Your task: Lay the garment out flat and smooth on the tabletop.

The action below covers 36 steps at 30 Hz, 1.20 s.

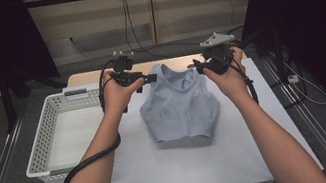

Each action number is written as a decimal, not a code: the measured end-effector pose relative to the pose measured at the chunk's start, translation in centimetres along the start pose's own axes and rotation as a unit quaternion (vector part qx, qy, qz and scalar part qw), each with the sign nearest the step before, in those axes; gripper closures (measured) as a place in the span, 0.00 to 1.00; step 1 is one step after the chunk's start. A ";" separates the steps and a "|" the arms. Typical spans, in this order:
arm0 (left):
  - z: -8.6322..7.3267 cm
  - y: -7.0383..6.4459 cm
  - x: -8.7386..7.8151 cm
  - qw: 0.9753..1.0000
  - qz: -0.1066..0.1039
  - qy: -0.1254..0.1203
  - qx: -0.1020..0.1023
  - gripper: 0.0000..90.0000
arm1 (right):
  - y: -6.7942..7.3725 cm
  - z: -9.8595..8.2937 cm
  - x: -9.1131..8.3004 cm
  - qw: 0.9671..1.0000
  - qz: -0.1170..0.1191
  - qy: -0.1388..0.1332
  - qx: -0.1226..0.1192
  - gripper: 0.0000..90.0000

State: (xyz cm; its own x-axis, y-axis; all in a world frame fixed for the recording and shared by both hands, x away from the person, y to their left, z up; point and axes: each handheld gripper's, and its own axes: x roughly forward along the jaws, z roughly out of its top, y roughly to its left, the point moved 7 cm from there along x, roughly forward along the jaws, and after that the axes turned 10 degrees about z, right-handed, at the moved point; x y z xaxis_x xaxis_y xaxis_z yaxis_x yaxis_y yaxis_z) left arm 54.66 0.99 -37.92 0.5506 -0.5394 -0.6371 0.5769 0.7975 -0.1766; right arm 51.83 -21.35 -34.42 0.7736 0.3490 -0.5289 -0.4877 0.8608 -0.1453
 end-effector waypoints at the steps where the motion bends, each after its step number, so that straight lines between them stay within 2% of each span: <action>1: -0.4 -0.2 0.1 1.000 -0.001 0.000 0.004 0.30 | 0.3 -0.7 0.0 1.000 0.010 -0.002 0.009 0.44; 5: -1.9 -0.8 0.3 1.000 -0.005 0.012 0.016 0.25 | 1.1 -3.3 -0.6 0.999 0.038 0.002 0.030 0.39; 7: -2.6 -1.1 0.3 1.000 -0.008 0.016 0.021 0.24 | 1.6 -4.5 -1.0 0.998 0.053 0.009 0.027 0.36; 9: -3.4 -1.4 0.3 1.000 -0.013 0.017 0.022 0.22 | 2.0 -5.6 -1.5 0.998 0.060 0.008 0.026 0.36; 13: -4.9 -1.8 0.5 0.999 -0.013 0.023 0.025 0.20 | 2.7 -7.9 -2.2 0.996 0.079 0.010 0.041 0.33; 20: -6.8 -2.3 0.3 0.999 -0.012 0.027 0.043 0.18 | 3.3 -11.3 -2.9 0.993 0.095 0.013 0.063 0.29; 26: -8.4 -2.8 0.3 0.998 -0.022 0.032 0.045 0.17 | 3.9 -13.7 -3.3 0.991 0.107 0.009 0.079 0.25; 31: -9.5 -2.7 0.3 0.998 -0.020 0.034 0.046 0.15 | 4.7 -15.1 -3.2 0.989 0.119 0.013 0.087 0.23; 36: -11.2 -2.5 0.6 0.997 -0.017 0.050 0.052 0.14 | 5.3 -16.3 -3.1 0.987 0.129 0.014 0.091 0.20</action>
State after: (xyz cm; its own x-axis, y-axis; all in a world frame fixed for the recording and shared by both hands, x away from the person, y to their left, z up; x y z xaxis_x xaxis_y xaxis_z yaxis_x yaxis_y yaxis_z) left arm 46.79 1.66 -46.24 0.4697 -0.5326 -0.7041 0.6572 0.7435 -0.1240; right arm 40.30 -23.92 -47.18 0.6209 0.5564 -0.5522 -0.5842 0.7981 0.1473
